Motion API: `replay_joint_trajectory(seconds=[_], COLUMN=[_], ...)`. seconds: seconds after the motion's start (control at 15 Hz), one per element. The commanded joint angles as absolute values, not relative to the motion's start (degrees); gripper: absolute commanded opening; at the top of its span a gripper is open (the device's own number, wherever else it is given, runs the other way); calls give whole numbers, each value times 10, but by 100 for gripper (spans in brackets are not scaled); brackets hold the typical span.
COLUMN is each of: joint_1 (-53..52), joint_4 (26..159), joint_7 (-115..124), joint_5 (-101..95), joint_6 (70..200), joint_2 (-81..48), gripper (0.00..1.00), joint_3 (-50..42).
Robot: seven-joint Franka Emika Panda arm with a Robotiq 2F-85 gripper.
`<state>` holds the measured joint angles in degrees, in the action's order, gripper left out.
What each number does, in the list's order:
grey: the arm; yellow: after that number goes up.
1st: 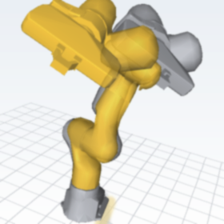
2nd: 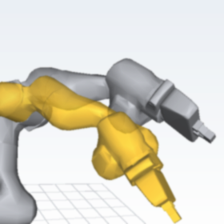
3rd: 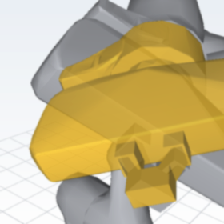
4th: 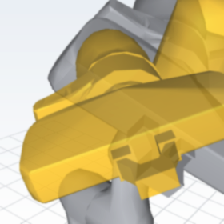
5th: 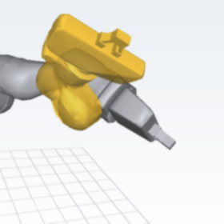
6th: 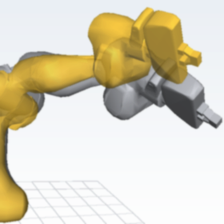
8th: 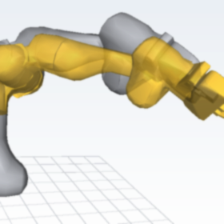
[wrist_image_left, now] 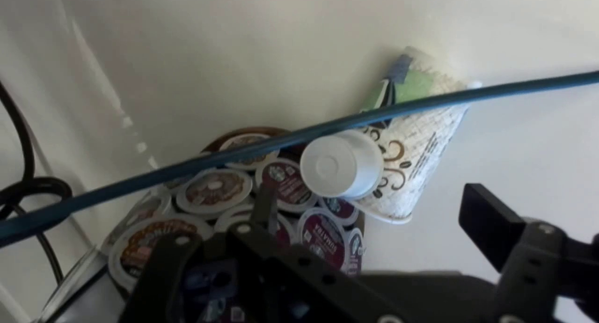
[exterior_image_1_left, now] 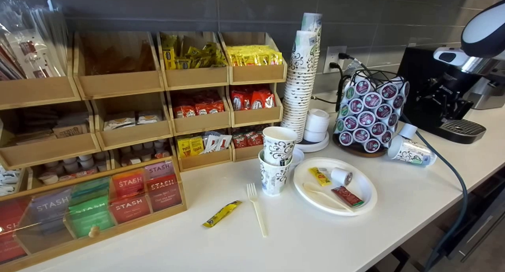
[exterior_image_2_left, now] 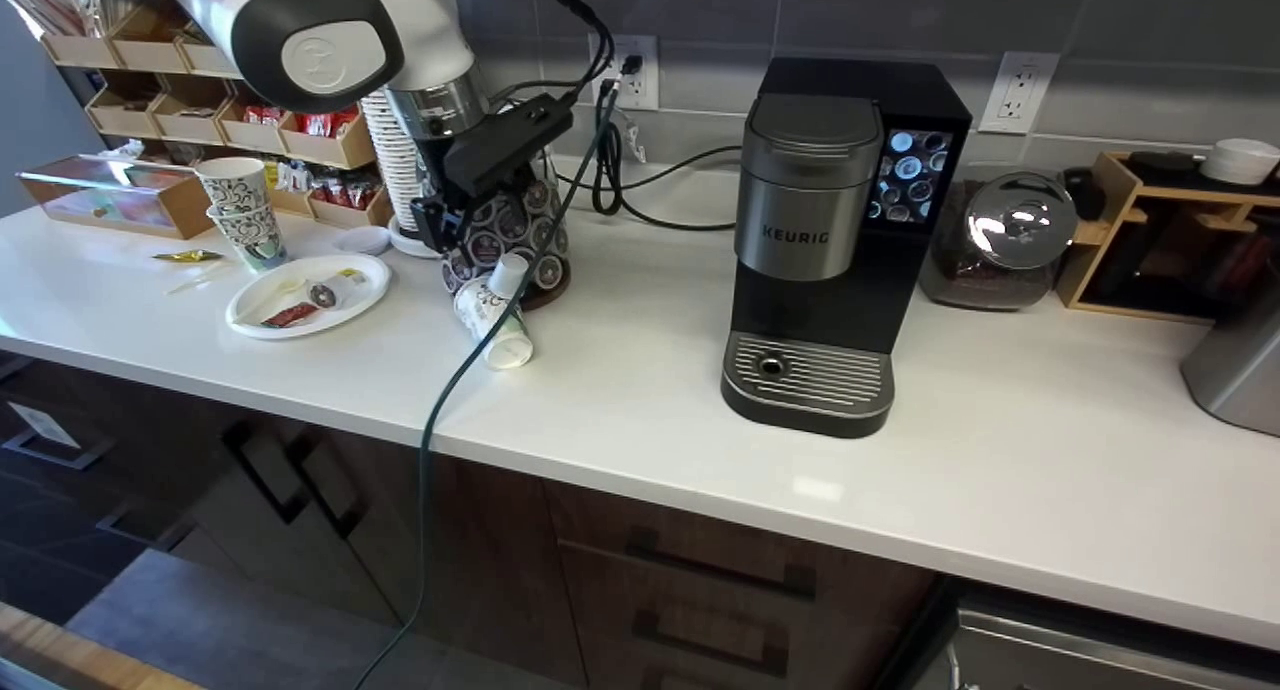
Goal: Remove the coffee capsule from on top of the paper cup and put it on the white plate
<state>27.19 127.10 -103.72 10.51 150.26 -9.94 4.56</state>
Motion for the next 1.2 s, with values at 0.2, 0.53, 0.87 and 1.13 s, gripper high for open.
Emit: replay_joint_trajectory(seconds=[0.2,0.53,0.87,1.13], joint_1=[202,184,176,172], joint_4=[1266,1252,1223,1193], joint_7=[-1016,-1040,-1045,-1029], joint_5=[58,81,88,72], joint_6=[1513,1509,1498,1488], joint_2=[-110,-131,-160,-194], gripper=[100,100,100,100], joint_3=[-26,-34,-27,-30])
